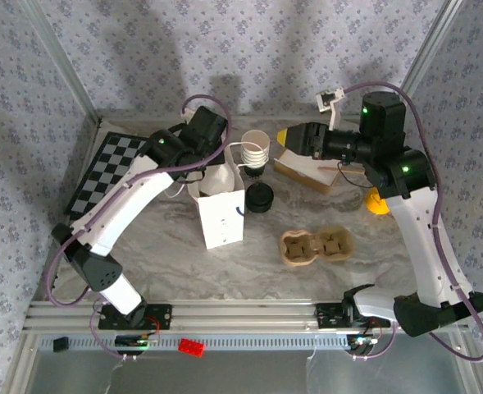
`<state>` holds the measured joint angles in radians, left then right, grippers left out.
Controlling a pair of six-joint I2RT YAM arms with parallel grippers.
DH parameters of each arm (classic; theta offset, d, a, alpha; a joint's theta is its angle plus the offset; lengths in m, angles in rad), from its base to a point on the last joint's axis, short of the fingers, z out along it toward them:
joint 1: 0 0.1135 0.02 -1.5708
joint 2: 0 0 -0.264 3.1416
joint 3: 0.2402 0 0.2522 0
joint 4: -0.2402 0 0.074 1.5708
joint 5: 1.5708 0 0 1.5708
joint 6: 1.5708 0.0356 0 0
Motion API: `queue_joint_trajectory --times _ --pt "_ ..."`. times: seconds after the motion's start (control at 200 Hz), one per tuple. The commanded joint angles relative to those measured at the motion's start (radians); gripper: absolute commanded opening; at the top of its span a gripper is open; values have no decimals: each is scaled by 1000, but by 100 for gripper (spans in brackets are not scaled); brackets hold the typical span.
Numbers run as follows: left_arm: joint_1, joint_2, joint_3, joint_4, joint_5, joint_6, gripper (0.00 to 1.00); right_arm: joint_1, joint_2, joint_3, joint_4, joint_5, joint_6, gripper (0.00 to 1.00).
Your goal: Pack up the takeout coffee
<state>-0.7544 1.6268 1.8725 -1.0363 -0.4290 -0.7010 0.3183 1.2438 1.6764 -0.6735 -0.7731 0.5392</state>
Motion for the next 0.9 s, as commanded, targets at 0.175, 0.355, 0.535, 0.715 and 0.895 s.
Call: queue_joint_trajectory --times 0.175,0.355,0.535,0.715,0.895 --pt "-9 34 113 -71 79 45 35 -32 -26 -23 32 -23 11 54" --pt "-26 2 174 -87 89 61 45 -58 -21 -25 22 -16 10 54" --pt "17 15 151 -68 115 68 49 -98 -13 -22 -35 31 -21 55" --pt "43 30 45 31 154 76 40 -117 -1 -51 -25 -5 -5 54" --pt "66 68 -24 17 144 68 20 -122 8 -69 -16 -17 -5 54"
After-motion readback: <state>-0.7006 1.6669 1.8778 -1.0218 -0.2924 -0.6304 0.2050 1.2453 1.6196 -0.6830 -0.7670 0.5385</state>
